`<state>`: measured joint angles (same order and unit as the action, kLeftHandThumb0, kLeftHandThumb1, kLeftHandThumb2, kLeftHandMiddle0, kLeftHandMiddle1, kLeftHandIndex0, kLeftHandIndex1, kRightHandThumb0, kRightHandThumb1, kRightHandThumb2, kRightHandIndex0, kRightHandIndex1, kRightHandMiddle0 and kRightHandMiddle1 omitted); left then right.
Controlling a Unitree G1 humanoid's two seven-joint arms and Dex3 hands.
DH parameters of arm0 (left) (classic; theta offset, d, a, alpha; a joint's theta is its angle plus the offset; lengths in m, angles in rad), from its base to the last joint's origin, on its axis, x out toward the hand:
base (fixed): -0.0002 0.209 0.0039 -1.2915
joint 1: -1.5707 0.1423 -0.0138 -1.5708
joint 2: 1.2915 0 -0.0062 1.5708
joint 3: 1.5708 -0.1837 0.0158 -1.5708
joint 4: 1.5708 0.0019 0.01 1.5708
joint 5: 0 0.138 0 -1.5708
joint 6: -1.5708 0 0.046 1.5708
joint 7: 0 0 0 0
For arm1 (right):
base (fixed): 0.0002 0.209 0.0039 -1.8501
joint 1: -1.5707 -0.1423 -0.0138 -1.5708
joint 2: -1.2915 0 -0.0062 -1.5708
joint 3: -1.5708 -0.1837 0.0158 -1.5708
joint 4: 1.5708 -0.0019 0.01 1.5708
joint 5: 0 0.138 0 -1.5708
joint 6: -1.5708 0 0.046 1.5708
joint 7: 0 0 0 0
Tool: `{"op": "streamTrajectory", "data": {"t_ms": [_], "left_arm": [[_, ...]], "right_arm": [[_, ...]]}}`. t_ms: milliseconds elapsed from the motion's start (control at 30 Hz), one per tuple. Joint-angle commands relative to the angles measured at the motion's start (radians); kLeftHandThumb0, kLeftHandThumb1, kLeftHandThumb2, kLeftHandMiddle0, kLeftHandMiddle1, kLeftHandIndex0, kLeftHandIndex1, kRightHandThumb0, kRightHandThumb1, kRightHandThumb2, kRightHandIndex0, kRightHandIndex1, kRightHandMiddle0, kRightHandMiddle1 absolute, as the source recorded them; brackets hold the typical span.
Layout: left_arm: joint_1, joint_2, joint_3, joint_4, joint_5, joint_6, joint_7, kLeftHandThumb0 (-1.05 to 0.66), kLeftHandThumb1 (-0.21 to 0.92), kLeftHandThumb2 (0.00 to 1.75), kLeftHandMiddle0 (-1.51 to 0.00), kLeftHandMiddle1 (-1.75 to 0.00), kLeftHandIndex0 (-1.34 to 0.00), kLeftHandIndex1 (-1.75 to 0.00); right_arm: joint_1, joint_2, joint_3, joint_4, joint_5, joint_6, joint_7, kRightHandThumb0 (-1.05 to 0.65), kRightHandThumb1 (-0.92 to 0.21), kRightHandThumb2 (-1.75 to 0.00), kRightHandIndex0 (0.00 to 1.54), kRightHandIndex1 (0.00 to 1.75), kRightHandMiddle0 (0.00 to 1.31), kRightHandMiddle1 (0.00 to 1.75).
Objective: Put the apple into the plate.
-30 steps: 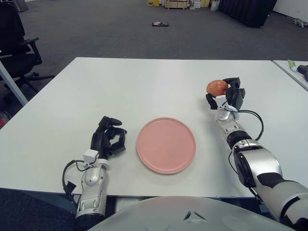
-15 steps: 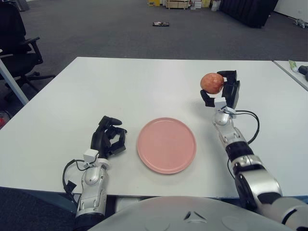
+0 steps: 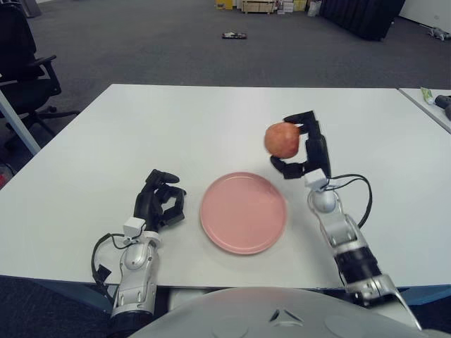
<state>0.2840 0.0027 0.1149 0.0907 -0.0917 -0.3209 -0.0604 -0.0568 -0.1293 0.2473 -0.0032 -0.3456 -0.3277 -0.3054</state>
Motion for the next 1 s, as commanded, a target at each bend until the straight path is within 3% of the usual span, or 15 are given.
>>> {"op": "streamTrajectory", "data": {"t_ms": [0,100,500,633,800,967], "left_arm": [[-0.015,0.000,-0.002,0.012,0.008,0.013,0.010,-0.01,0.41,1.17,-0.58,-1.57,-0.38,-1.75],[-0.018,-0.002,-0.004,0.017,0.008,0.006,0.008,-0.01,0.40,1.17,-0.59,-1.57,-0.38,-1.75],[-0.020,-0.002,-0.006,0.023,0.010,-0.003,0.005,-0.01,0.40,1.20,-0.58,-1.63,-0.36,-1.75],[-0.021,0.003,-0.009,0.032,0.020,-0.018,0.004,-0.01,0.39,1.23,-0.55,-1.70,-0.35,-1.75],[-0.027,0.009,-0.006,0.046,0.023,-0.019,0.002,-0.01,0.29,1.37,-0.62,-1.74,-0.42,-1.74],[-0.028,0.005,-0.006,0.048,0.028,-0.024,0.009,-0.01,0.33,1.32,-0.58,-1.74,-0.39,-1.75]], "right_arm": [[0.026,0.004,0.012,-0.069,0.018,-0.002,0.058,0.00,-0.04,-1.63,0.83,1.73,0.58,1.75],[0.067,-0.001,0.054,-0.107,0.045,-0.004,0.143,0.00,-0.03,-1.65,0.83,1.73,0.59,1.75],[0.111,-0.057,0.126,-0.172,0.077,0.051,0.415,0.00,-0.02,-1.64,0.85,1.70,0.60,1.75],[0.104,-0.065,0.159,-0.124,0.062,0.007,0.456,0.00,-0.03,-1.64,0.85,1.69,0.59,1.75],[0.093,-0.080,0.184,-0.092,0.058,-0.040,0.499,0.00,-0.03,-1.63,0.85,1.68,0.59,1.75],[0.096,-0.091,0.195,-0.086,0.055,-0.050,0.534,0.00,-0.05,-1.61,0.84,1.68,0.58,1.75]]}}
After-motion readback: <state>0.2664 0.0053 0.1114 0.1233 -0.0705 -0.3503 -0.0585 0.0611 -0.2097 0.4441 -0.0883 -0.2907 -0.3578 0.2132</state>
